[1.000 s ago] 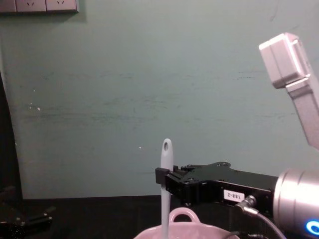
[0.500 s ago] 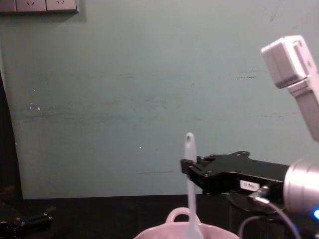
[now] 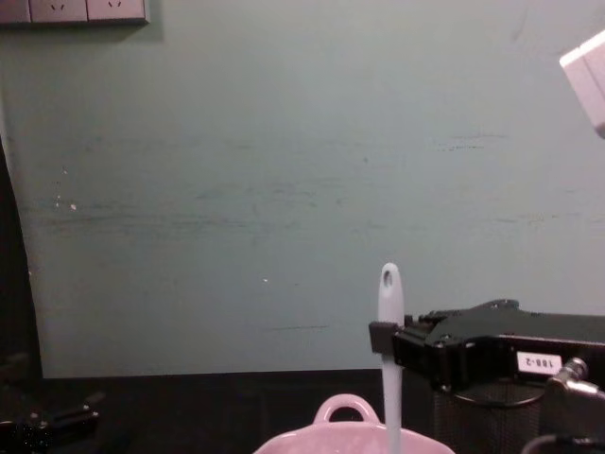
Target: Use the one hand to pick up the spoon and stir the clear water in the bowl.
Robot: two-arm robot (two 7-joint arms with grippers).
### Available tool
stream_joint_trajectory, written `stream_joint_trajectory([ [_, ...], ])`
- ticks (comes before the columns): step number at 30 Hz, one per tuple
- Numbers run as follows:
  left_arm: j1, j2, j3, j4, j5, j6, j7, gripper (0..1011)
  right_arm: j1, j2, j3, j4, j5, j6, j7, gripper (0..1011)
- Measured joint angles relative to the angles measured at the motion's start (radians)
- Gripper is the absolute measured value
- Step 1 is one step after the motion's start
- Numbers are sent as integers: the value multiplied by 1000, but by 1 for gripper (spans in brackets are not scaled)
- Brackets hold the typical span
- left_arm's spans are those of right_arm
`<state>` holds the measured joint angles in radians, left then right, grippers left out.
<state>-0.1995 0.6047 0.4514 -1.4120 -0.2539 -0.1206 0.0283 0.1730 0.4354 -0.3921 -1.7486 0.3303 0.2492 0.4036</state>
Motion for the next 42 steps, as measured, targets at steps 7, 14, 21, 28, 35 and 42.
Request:
stream_joint_trajectory([
  [7,0,0,0,0,0,0,0,1011,-12,5,-17,-22,66,40,32,111],
  [14,0,0,0,0,0,0,0,1011,4,-32,-43,14,110,10,42,111],
  [21,0,0,0,0,0,0,0,1011,59,-83,-76,106,108,-51,13,111],
  [28,0,0,0,0,0,0,0,1011,100,-123,-80,188,61,-111,-50,111],
  [35,0,0,0,0,0,0,0,1011,112,-136,-57,218,3,-141,-100,111],
  [42,0,0,0,0,0,0,0,1011,85,-107,-31,184,-46,-149,-119,111],
])
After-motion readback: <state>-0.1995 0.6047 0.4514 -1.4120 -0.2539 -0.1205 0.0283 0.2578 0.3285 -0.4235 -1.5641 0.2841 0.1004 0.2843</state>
